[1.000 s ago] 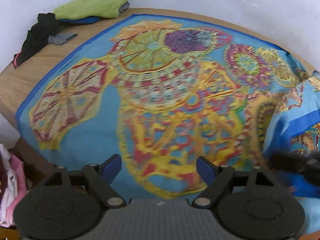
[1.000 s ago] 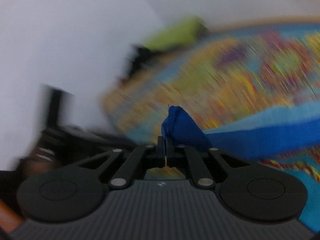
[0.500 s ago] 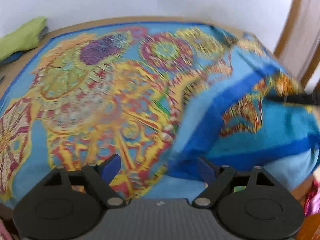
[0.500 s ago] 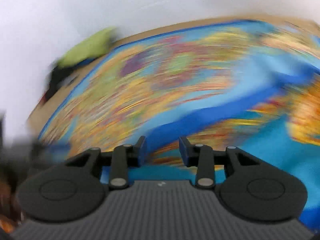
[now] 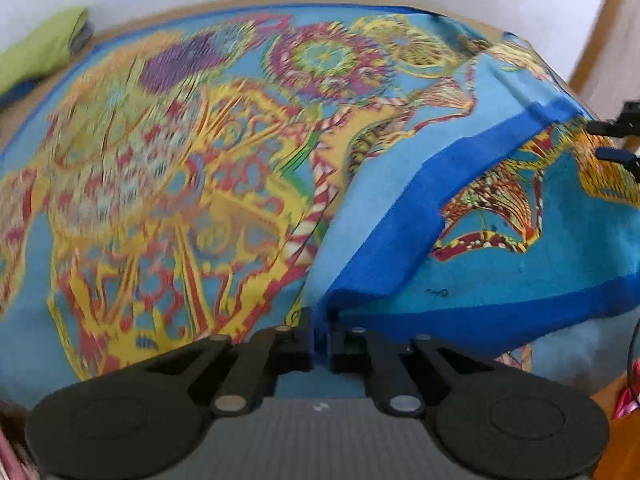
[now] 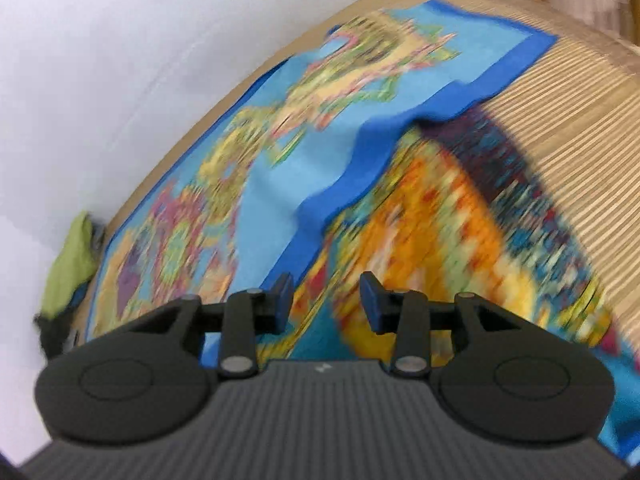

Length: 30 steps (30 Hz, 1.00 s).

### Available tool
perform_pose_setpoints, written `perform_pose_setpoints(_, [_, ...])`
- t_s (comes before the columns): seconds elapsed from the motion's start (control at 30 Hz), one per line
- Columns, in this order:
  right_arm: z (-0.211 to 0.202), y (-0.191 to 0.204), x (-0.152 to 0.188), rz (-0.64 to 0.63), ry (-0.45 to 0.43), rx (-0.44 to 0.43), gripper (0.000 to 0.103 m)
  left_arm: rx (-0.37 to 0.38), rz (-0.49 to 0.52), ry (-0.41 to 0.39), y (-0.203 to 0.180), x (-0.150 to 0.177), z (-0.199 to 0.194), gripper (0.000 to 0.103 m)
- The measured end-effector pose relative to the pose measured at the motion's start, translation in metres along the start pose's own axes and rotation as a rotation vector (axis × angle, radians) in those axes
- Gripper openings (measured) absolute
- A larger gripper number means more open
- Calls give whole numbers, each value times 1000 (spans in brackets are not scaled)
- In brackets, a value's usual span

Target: Fold clothes

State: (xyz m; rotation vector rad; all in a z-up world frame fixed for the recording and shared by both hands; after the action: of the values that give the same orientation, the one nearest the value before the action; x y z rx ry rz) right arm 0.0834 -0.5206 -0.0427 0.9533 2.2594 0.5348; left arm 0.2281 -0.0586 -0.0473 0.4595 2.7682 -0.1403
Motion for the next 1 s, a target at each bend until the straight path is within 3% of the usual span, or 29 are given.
perform_pose_setpoints(0.17, [15, -59, -63, 275, -141, 47, 40, 3, -99, 4, 9, -5, -6, 6])
perform_pose_setpoints(0.3, [23, -125, -94, 603, -176, -60, 40, -39, -146, 30, 8, -10, -6, 6])
perform_pose_setpoints(0.37, [23, -151, -104, 689, -200, -84, 40, -49, -166, 41, 8, -12, -5, 7])
perform_pose_setpoints(0.47, [18, -170, -131, 587, -250, 28, 41, -61, -192, 56, 5, -14, -4, 8])
perform_pose_setpoints(0.57, [22, -166, -167, 260, -251, 274, 40, -71, -212, 76, 2, -16, -1, 8])
perform_pose_setpoints(0.7, [46, -168, -192, 78, -179, 367, 41, -92, -217, 98, -3, -21, 3, 9])
perform_pose_setpoints(0.77, [56, -162, -198, 38, -184, 364, 57, -100, -213, 103, -7, -23, 4, 10])
perform_pose_setpoints(0.87, [64, -154, -199, -5, -196, 369, 59, -111, -209, 105, -12, -26, 5, 10])
perform_pose_setpoints(0.93, [69, -150, -198, -30, -205, 374, 50, -114, -211, 107, -14, -26, 6, 10])
perform_pose_setpoints(0.97, [71, -147, -197, -43, -209, 377, 30, -117, -211, 106, -14, -26, 6, 10])
perform_pose_setpoints(1.0, [74, -145, -197, -55, -213, 379, 17, -120, -211, 103, -14, -27, 6, 10])
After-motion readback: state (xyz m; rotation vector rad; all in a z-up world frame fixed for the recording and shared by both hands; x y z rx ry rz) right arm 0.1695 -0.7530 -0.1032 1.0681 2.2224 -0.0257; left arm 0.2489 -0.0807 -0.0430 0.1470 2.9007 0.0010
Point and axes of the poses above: each gripper's, at about its wrist camera, not at the fingertips, and z roughly the way its jaws point, y to its left, x to its underside, the point moved 1 cm from there along z, roughly the way its jaws point, and after that the axes turned 9 degrees about y, right-handed, at the moved point
